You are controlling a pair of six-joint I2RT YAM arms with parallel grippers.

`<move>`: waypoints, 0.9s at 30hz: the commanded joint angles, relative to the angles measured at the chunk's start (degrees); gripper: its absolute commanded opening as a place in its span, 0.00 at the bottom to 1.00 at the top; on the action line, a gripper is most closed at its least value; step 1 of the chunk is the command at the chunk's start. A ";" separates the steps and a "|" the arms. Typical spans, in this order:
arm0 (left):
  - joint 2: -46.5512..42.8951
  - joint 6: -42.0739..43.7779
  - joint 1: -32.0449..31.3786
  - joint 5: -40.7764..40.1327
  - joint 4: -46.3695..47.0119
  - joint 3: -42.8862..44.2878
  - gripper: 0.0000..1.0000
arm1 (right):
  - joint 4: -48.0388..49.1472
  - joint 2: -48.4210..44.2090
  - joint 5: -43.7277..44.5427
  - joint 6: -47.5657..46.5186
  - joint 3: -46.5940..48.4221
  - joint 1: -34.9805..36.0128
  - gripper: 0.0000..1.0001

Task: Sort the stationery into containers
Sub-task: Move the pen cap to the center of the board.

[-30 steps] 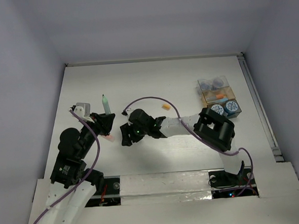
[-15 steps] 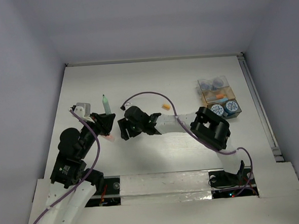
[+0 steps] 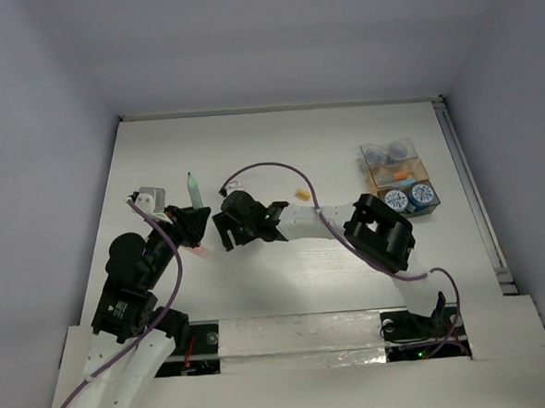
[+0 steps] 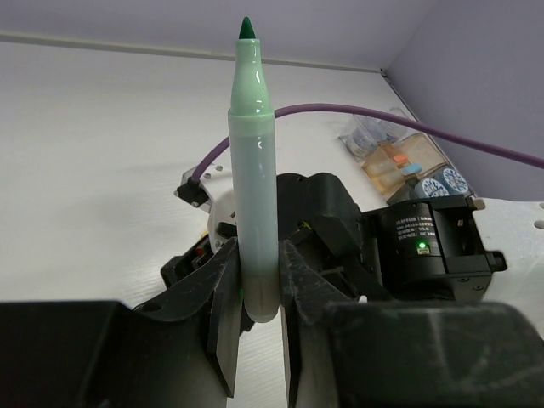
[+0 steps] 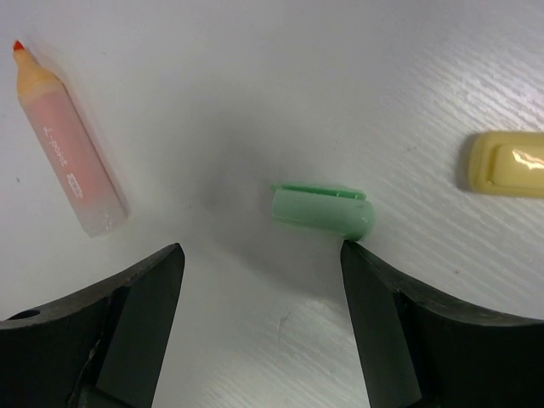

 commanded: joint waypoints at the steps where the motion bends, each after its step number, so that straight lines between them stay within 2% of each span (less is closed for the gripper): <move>1: 0.07 0.09 0.40 0.71 2.13 1.13 0.00 | -2.29 3.09 2.14 -0.79 4.24 -0.46 0.80; 12: -0.20 0.09 0.40 0.80 2.13 1.13 0.00 | -6.42 8.37 6.00 -2.28 11.36 -0.46 0.76; 16: -0.20 0.09 0.40 0.89 2.22 1.13 0.00 | -8.62 9.69 6.89 -3.42 13.65 -0.46 0.71; 21: -0.29 0.00 0.40 0.80 2.13 1.22 0.00 | -11.43 11.62 8.29 -5.09 17.08 -0.46 0.58; 25: -0.37 0.09 0.40 0.89 2.13 1.22 0.00 | -13.27 12.59 9.08 -5.71 18.57 -0.46 0.57; 27: -0.29 0.09 0.40 0.89 2.22 1.22 0.00 | -13.45 12.33 8.91 -5.45 18.31 -0.46 0.59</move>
